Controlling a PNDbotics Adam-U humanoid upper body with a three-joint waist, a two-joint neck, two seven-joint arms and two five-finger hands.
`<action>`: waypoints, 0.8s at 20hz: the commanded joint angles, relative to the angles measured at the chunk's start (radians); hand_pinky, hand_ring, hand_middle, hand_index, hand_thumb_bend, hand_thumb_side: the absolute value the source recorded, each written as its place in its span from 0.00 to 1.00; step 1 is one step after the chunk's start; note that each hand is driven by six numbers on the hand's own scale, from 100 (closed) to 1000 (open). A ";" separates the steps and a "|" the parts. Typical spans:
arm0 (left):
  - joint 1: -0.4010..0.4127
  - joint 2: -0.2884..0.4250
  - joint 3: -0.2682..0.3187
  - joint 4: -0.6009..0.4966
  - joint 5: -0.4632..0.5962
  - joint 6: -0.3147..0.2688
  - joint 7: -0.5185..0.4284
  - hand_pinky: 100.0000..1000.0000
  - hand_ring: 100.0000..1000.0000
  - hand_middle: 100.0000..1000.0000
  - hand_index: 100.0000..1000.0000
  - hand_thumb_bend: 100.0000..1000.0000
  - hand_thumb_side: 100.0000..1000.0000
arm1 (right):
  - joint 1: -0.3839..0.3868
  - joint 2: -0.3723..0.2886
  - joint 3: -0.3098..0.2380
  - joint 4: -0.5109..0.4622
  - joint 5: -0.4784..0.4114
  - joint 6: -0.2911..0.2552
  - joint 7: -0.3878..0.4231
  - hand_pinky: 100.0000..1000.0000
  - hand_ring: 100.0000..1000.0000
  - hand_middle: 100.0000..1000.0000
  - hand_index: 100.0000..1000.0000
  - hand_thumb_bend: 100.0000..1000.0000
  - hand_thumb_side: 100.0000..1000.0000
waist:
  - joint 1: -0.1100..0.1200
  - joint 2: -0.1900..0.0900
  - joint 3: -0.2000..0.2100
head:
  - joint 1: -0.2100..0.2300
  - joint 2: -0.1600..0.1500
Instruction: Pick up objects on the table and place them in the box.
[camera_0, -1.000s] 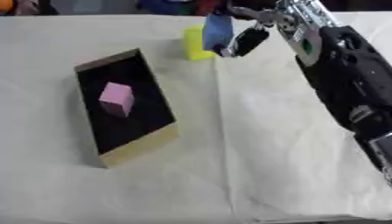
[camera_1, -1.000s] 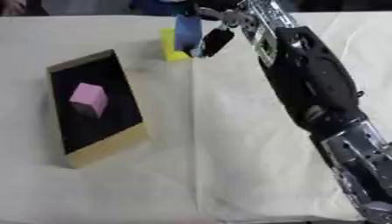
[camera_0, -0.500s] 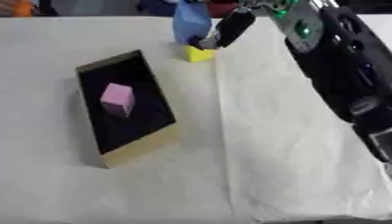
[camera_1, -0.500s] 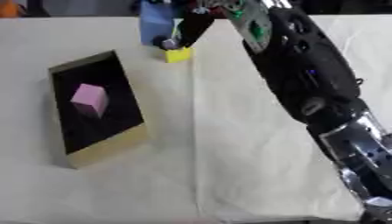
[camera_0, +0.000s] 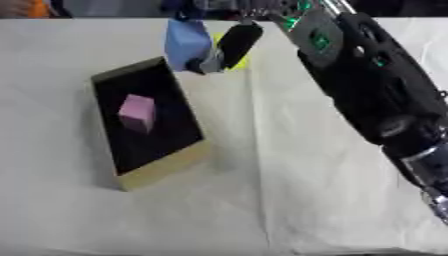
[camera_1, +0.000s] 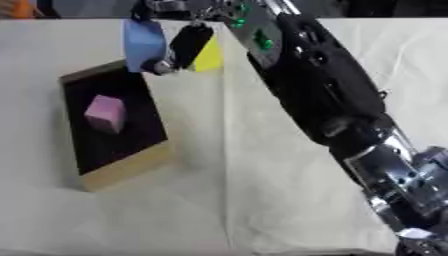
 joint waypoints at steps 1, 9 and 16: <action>-0.013 0.024 -0.001 -0.017 0.001 0.000 -0.004 0.58 0.63 0.74 0.80 0.00 0.68 | -0.025 0.024 0.007 0.005 -0.006 -0.004 0.023 0.78 0.88 0.55 0.70 0.00 0.46 | 0.003 -0.017 0.005 | -0.004 0.003; -0.016 0.022 -0.001 -0.017 0.002 0.000 -0.007 0.58 0.63 0.74 0.80 0.00 0.68 | -0.008 0.059 0.016 0.074 0.032 -0.030 0.047 0.77 0.87 0.55 0.69 0.00 0.46 | 0.000 -0.014 0.012 | -0.002 0.001; -0.015 0.022 -0.001 -0.017 0.002 0.002 -0.010 0.58 0.62 0.74 0.80 0.00 0.68 | 0.001 0.075 0.024 0.112 0.048 -0.062 0.067 0.77 0.87 0.55 0.69 0.00 0.46 | 0.001 -0.014 0.012 | -0.002 0.001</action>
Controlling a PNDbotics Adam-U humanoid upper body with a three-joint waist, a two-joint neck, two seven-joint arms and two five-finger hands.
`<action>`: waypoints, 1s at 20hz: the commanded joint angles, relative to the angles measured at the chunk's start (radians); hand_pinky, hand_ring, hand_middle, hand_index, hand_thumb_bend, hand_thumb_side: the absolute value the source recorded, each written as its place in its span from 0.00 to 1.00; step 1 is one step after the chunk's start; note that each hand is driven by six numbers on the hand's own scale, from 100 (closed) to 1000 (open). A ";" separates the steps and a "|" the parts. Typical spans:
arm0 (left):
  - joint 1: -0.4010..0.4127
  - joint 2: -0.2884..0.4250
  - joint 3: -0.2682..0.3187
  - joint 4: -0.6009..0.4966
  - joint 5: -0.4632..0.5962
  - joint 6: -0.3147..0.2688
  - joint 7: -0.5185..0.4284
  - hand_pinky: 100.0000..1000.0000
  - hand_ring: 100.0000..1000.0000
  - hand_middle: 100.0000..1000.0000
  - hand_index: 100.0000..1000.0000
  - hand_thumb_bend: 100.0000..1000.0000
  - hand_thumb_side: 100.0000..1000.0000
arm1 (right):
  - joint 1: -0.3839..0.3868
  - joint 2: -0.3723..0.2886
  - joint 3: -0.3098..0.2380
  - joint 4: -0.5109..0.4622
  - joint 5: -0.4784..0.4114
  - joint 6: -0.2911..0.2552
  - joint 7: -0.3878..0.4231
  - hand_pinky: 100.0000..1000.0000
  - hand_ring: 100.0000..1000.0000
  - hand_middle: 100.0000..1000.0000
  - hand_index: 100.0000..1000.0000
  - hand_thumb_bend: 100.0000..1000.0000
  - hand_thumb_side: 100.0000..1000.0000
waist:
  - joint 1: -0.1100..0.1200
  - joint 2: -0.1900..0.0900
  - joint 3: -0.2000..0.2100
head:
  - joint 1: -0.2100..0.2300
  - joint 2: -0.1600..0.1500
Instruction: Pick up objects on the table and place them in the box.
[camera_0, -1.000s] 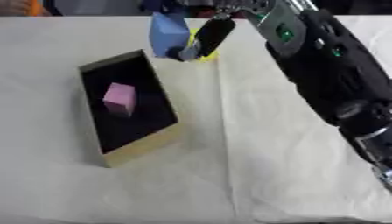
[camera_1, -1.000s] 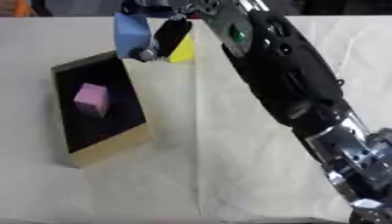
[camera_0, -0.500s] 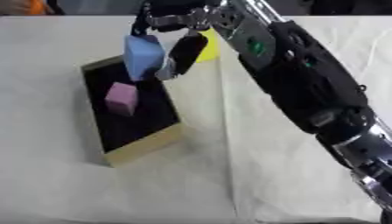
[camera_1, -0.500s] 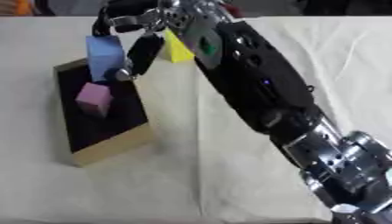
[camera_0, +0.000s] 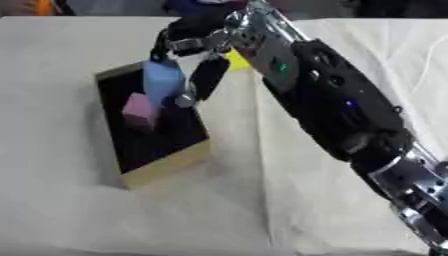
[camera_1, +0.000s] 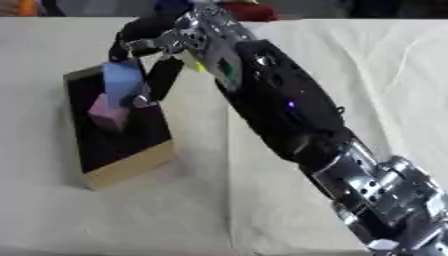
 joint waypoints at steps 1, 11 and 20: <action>-0.011 0.021 0.000 -0.017 0.001 -0.001 -0.005 0.58 0.62 0.74 0.80 0.00 0.68 | -0.018 0.006 0.002 0.007 0.013 -0.042 0.033 0.77 0.87 0.55 0.69 0.00 0.46 | 0.006 -0.017 0.002 | -0.001 0.000; -0.011 0.019 0.000 -0.017 0.001 0.001 -0.007 0.58 0.62 0.74 0.80 0.00 0.68 | -0.017 0.040 0.017 0.041 0.020 -0.089 0.070 0.77 0.88 0.56 0.69 0.00 0.47 | 0.003 -0.016 0.003 | -0.003 0.000; -0.008 0.019 0.001 -0.017 0.001 0.001 -0.007 0.58 0.62 0.74 0.80 0.00 0.68 | -0.018 0.038 0.020 0.062 0.065 -0.137 0.078 0.78 0.82 0.59 0.67 0.01 0.43 | 0.003 -0.017 0.000 | -0.003 0.000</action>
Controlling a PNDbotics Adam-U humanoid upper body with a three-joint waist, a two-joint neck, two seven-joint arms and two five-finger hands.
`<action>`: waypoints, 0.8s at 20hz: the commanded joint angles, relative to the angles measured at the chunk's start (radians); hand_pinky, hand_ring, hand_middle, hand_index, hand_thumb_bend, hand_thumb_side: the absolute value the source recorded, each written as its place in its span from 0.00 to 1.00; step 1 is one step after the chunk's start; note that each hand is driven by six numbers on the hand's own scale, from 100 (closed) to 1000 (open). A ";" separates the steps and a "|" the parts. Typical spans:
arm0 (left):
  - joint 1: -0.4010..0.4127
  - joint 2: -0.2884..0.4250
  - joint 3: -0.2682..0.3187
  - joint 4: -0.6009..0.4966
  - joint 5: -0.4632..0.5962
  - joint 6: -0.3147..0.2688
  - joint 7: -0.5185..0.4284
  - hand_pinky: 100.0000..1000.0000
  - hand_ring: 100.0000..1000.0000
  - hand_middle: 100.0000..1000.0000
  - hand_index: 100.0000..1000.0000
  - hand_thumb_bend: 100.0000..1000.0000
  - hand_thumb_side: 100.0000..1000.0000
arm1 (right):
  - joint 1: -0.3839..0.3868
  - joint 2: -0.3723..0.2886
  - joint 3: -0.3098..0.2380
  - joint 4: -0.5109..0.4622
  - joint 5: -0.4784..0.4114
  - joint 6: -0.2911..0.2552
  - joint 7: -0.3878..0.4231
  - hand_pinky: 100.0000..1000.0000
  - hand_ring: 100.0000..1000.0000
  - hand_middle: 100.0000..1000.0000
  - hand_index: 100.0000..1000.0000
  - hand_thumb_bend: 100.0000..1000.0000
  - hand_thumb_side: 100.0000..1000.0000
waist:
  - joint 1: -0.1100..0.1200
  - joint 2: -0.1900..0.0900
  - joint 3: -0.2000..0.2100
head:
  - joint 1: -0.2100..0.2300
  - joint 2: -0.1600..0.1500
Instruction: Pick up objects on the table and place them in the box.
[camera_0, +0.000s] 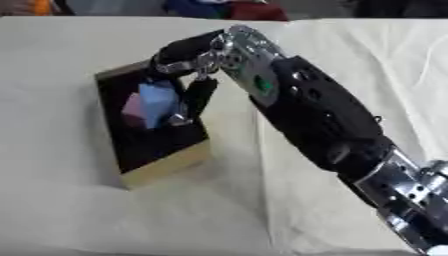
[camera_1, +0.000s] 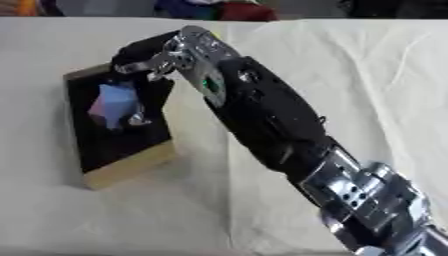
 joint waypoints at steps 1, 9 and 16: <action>-0.008 0.019 0.001 -0.017 0.001 -0.001 -0.002 0.58 0.62 0.74 0.80 0.00 0.68 | -0.019 -0.009 -0.005 0.000 0.021 -0.119 0.100 0.78 0.82 0.60 0.67 0.01 0.43 | 0.004 -0.017 -0.001 | 0.001 0.001; -0.006 0.019 0.001 -0.017 0.000 -0.001 -0.002 0.58 0.62 0.74 0.80 0.00 0.68 | -0.016 -0.012 -0.002 0.017 0.065 -0.176 0.119 0.77 0.84 0.67 0.72 0.14 0.44 | 0.006 -0.017 -0.005 | 0.000 0.002; -0.005 0.019 0.001 -0.017 0.000 0.000 -0.002 0.57 0.62 0.74 0.80 0.00 0.68 | -0.017 -0.020 0.001 0.010 0.089 -0.244 0.160 0.81 0.90 0.76 0.82 0.35 0.52 | 0.006 -0.018 -0.009 | 0.002 0.006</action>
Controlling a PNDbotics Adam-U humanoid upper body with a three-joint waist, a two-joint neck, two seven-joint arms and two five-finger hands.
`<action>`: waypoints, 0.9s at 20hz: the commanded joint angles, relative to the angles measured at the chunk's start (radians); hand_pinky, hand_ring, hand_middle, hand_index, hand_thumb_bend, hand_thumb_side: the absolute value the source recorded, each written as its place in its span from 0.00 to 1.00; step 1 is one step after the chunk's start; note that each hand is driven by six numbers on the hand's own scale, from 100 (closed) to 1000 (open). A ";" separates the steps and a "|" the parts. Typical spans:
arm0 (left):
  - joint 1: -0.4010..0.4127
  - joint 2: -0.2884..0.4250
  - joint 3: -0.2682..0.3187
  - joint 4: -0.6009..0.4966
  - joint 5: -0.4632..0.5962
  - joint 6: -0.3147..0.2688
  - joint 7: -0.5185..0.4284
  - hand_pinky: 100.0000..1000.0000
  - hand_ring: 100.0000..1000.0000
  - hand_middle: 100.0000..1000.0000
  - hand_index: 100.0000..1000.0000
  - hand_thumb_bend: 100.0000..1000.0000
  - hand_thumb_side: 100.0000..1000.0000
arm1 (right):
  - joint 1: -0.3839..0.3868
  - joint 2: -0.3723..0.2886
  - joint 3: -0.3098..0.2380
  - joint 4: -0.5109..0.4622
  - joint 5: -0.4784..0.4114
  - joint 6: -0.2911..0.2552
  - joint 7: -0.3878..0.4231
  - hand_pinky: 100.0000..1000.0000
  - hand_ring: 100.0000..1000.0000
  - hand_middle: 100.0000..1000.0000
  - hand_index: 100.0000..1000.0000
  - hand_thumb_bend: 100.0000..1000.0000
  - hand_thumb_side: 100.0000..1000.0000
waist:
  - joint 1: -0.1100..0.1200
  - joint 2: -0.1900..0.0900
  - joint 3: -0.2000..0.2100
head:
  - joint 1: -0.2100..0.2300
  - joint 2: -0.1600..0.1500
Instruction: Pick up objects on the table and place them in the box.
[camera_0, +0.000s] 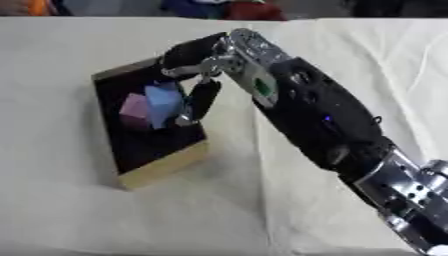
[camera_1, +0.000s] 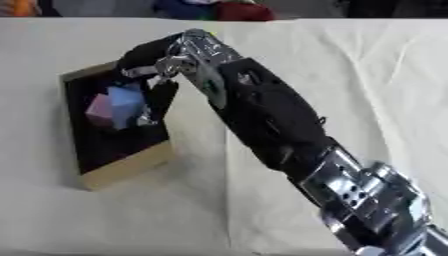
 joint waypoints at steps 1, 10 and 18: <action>-0.005 0.019 0.001 -0.017 0.000 0.000 -0.002 0.57 0.62 0.74 0.80 0.00 0.68 | -0.017 -0.020 0.000 -0.014 0.015 -0.219 0.203 0.83 0.91 0.77 0.84 0.38 0.54 | 0.006 -0.018 -0.001 | 0.002 0.006; -0.005 0.021 0.001 -0.017 -0.001 0.000 -0.003 0.57 0.62 0.74 0.80 0.00 0.67 | -0.020 -0.024 -0.002 0.011 0.051 -0.278 0.225 0.84 0.93 0.79 0.88 0.48 0.56 | 0.007 -0.020 0.000 | 0.001 0.007; -0.007 0.022 0.001 -0.017 0.001 0.001 -0.005 0.57 0.62 0.74 0.80 0.00 0.68 | -0.015 -0.040 -0.032 -0.041 0.010 -0.207 0.165 0.82 0.90 0.75 0.85 0.36 0.56 | 0.007 -0.022 0.001 | 0.000 0.003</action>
